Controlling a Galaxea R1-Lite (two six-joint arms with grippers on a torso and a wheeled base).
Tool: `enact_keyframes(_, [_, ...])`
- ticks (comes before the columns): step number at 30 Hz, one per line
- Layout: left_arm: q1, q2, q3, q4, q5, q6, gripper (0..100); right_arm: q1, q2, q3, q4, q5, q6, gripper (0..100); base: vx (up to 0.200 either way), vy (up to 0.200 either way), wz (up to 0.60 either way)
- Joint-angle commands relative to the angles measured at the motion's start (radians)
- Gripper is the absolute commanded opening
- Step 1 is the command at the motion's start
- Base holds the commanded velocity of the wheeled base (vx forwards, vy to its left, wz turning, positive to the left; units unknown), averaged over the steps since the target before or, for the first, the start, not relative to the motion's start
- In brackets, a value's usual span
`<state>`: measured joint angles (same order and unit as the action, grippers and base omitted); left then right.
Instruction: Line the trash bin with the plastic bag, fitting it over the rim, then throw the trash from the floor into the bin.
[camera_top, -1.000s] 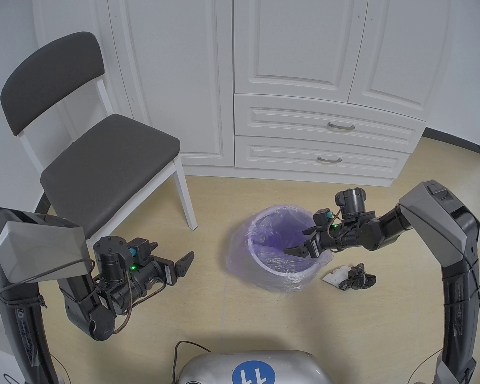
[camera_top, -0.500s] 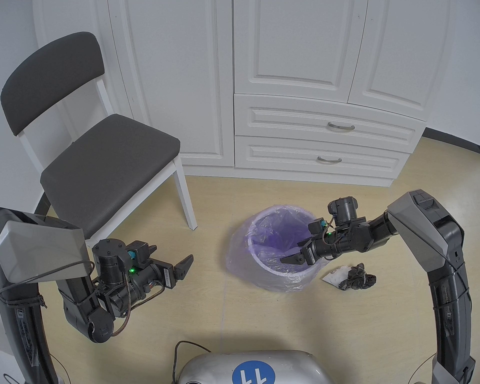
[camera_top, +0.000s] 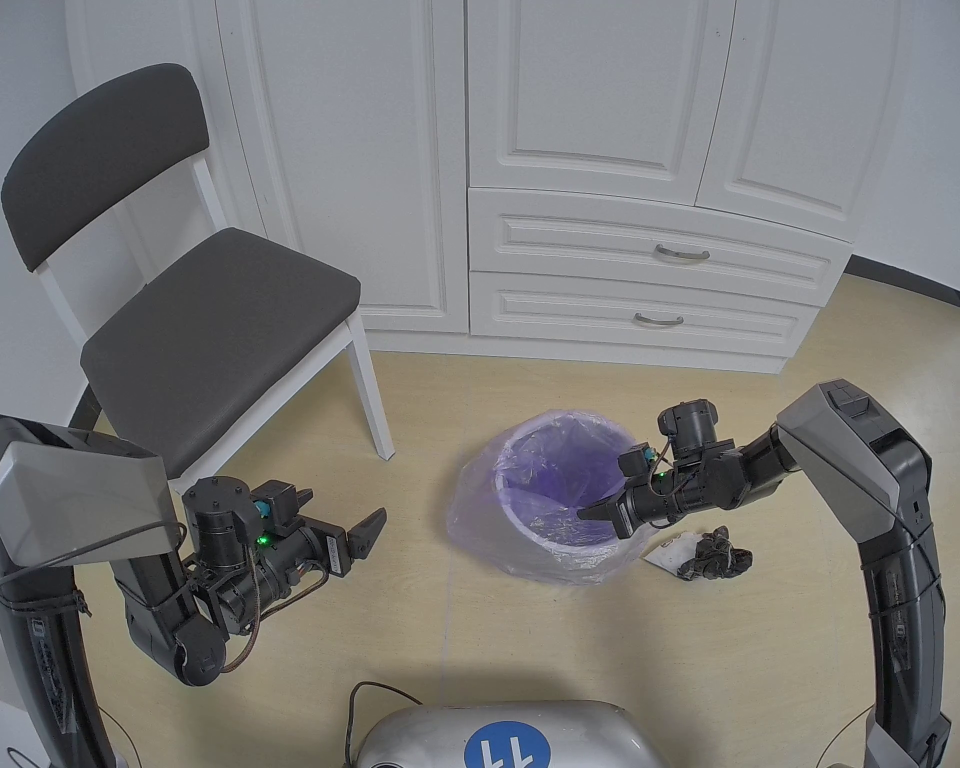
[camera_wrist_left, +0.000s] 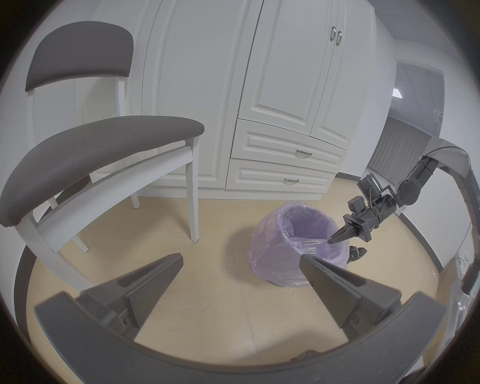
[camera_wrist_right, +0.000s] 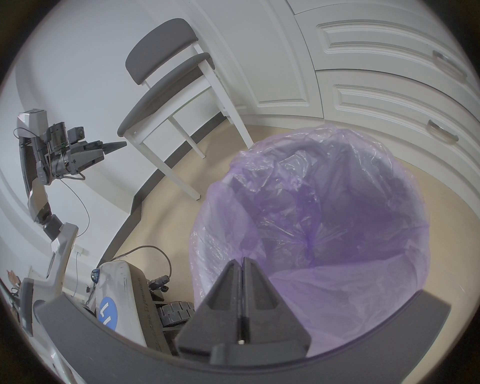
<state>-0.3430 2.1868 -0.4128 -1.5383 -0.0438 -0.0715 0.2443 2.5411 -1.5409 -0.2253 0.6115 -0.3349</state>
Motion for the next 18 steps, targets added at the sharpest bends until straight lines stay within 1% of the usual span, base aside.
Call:
enact_keyframes(1, [-0.002, 0.002, 0.008, 0.000, -0.001, -0.001, 100, 0.007, -0.058, 0.064, -0.009, 0.004, -0.018, 0, 0.000, 0.000, 0.00])
enact_keyframes(8, [-0.007, 0.002, 0.014, 0.000, 0.001, 0.001, 100, 0.029, -0.124, 0.176, -0.009, 0.005, -0.125, 0, 0.000, 0.000, 0.00])
enact_keyframes(12, [-0.007, 0.004, 0.020, 0.000, 0.001, 0.001, 100, 0.049, -0.143, 0.237, -0.009, 0.005, -0.205, 0, 0.000, 0.000, 0.00])
enact_keyframes(15, [-0.005, 0.008, 0.022, 0.000, 0.001, 0.001, 100, 0.061, -0.142, 0.263, -0.009, 0.004, -0.239, 0, 0.000, 0.000, 0.00])
enact_keyframes(18, [-0.005, 0.013, 0.019, 0.000, 0.001, 0.001, 100, 0.070, -0.139, 0.274, -0.009, 0.002, -0.254, 0, 0.000, 0.000, 0.00])
